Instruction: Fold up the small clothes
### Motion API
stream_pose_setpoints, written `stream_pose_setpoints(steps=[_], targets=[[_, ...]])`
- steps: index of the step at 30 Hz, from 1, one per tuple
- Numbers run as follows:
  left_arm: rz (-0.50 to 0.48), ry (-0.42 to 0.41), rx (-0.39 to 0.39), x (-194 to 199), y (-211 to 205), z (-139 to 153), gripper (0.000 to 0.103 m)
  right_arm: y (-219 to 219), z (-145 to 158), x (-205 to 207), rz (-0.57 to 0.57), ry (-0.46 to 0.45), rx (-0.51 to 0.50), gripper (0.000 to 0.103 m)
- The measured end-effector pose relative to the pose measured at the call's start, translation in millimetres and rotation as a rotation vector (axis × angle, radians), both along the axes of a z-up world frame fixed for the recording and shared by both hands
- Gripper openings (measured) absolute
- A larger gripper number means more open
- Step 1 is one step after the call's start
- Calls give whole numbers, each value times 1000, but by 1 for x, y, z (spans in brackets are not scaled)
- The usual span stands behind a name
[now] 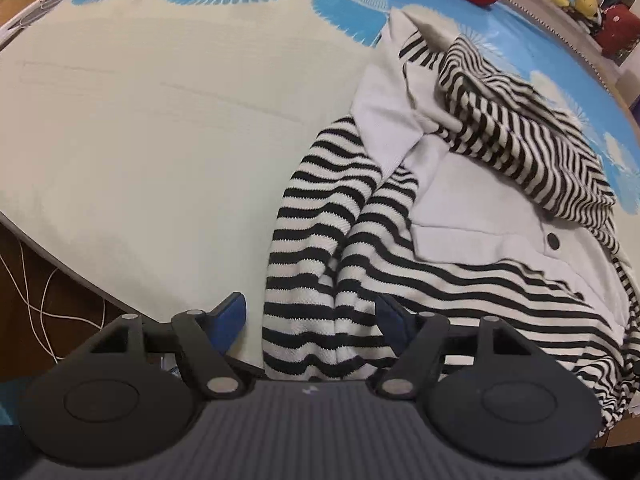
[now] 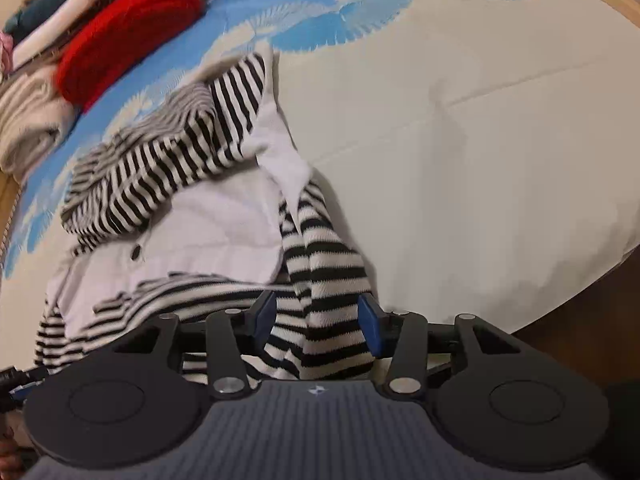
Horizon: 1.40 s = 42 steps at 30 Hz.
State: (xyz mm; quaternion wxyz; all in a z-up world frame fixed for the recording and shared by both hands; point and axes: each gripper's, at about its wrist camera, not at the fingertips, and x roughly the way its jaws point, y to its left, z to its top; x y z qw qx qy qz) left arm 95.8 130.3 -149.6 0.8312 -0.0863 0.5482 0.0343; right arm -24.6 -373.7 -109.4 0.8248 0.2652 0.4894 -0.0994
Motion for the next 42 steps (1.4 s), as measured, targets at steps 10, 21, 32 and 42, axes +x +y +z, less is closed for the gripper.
stream_pose_setpoints(steps=[10, 21, 32, 42], targets=[[-4, 48, 29, 0, -1, -14, 56, 6, -20, 7, 13, 75, -44, 49], [-74, -13, -18, -10, -11, 5, 12, 2, -9, -2, -1, 25, -65, 10], [-18, 104, -21, -7, -2, -12, 44, 12, -23, 2, 59, 101, -57, 34], [-158, -35, 45, -20, -26, 21, 8, 14, -9, -3, 67, 59, -103, 9]])
